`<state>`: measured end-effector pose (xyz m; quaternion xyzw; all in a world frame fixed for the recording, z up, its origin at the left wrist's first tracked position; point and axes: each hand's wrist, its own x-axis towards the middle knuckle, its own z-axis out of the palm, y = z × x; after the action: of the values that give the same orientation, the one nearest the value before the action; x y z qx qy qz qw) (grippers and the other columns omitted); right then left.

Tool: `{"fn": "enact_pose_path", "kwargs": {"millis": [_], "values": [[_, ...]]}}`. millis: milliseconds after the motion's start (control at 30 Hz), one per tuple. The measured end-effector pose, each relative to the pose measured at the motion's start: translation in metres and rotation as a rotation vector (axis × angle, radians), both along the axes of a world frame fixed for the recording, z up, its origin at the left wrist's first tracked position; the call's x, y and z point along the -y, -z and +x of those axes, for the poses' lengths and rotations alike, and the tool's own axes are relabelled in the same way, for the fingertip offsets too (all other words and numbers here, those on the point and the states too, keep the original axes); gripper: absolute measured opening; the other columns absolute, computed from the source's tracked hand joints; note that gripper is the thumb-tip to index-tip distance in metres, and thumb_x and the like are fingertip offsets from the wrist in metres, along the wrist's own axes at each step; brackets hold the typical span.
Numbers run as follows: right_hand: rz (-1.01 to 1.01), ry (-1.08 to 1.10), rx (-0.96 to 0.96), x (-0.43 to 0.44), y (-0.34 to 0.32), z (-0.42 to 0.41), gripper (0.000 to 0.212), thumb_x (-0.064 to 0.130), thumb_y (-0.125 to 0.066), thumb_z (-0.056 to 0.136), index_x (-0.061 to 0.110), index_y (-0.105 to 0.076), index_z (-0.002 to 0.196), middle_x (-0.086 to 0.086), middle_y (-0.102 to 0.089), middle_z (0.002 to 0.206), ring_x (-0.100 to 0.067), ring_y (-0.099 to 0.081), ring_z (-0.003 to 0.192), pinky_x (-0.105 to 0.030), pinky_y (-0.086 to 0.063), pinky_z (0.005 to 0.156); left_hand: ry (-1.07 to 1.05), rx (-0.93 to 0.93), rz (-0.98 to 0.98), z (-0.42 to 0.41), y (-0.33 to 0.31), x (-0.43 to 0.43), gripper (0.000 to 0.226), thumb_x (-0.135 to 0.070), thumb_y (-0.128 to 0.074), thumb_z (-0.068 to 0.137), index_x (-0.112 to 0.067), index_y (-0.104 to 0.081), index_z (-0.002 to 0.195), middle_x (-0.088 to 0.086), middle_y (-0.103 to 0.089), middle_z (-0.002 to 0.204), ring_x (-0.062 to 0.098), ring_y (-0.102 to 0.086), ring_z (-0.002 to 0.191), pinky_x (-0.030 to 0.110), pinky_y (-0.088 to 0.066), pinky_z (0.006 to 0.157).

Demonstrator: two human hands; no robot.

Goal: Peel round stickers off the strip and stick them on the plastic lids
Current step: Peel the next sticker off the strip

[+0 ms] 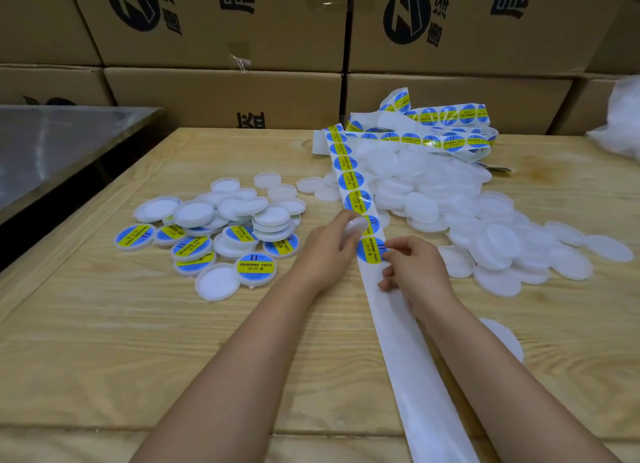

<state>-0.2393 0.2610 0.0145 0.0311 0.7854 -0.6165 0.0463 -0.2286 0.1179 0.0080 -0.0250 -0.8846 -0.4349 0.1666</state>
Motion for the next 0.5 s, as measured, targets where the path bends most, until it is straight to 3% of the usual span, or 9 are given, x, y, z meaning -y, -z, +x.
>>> {"fn": "enact_pose_path", "kwargs": {"millis": [67,133,200,267,367,433,500], "values": [[0.014,-0.026,0.01,-0.002,0.0,-0.001,0.017,0.002,-0.049,0.089,0.01,-0.063,0.095,-0.006,-0.059,0.066,-0.014,-0.053,0.038,-0.034,-0.051,0.052,0.004,0.05,-0.054,-0.001,0.001,-0.001,0.025,-0.021,-0.044,0.095,-0.022,-0.045,0.121,0.01,-0.064,0.106,0.027,-0.057,0.093,0.032,-0.04,0.069],[0.182,-0.021,-0.135,-0.006,0.0,-0.003,0.016,0.009,-0.058,0.086,0.012,-0.067,0.098,0.004,-0.06,0.066,-0.012,-0.054,0.052,-0.024,-0.044,0.053,-0.011,0.086,-0.016,-0.001,-0.001,-0.001,0.026,-0.019,-0.043,0.094,-0.021,-0.043,0.12,0.013,-0.062,0.106,0.03,-0.056,0.093,0.036,-0.044,0.072],[0.439,-0.043,-0.333,-0.009,-0.001,-0.003,0.025,0.021,-0.064,0.085,0.02,-0.067,0.11,0.007,-0.062,0.081,-0.014,-0.057,0.078,-0.025,-0.042,0.064,-0.018,0.096,0.019,0.0,-0.003,-0.002,0.026,-0.019,-0.044,0.092,-0.022,-0.043,0.118,0.013,-0.061,0.105,0.03,-0.057,0.091,0.036,-0.045,0.073],[0.62,-0.126,-0.407,-0.009,0.0,-0.003,0.039,0.032,-0.064,0.085,0.023,-0.061,0.123,0.001,-0.062,0.102,-0.022,-0.052,0.101,-0.03,-0.038,0.081,-0.012,0.1,0.059,0.001,-0.003,-0.002,0.026,-0.018,-0.045,0.091,-0.024,-0.045,0.117,0.009,-0.062,0.103,0.026,-0.057,0.089,0.032,-0.043,0.07],[0.817,-0.209,-0.383,-0.007,0.007,-0.004,0.047,0.043,-0.059,0.088,0.025,-0.055,0.131,0.0,-0.052,0.119,-0.026,-0.039,0.11,-0.027,-0.028,0.091,-0.017,0.101,0.109,0.001,-0.003,-0.002,0.025,-0.017,-0.048,0.09,-0.025,-0.048,0.113,0.004,-0.06,0.104,0.022,-0.055,0.09,0.024,-0.042,0.066],[0.837,-0.219,-0.359,-0.008,0.009,-0.006,0.048,0.046,-0.057,0.087,0.027,-0.054,0.131,-0.001,-0.048,0.12,-0.026,-0.036,0.109,-0.028,-0.029,0.093,-0.035,0.089,0.094,0.0,-0.002,-0.002,0.027,-0.017,-0.049,0.089,-0.024,-0.05,0.114,0.007,-0.059,0.111,0.026,-0.052,0.105,0.032,-0.045,0.079],[0.835,-0.23,-0.349,-0.009,0.009,-0.007,0.048,0.047,-0.059,0.086,0.028,-0.055,0.129,-0.002,-0.046,0.12,-0.026,-0.035,0.111,-0.03,-0.03,0.094,-0.05,0.089,0.038,-0.001,-0.001,-0.003,0.03,-0.017,-0.05,0.088,-0.021,-0.05,0.118,0.008,-0.054,0.121,0.031,-0.038,0.126,0.042,-0.038,0.098]]}}
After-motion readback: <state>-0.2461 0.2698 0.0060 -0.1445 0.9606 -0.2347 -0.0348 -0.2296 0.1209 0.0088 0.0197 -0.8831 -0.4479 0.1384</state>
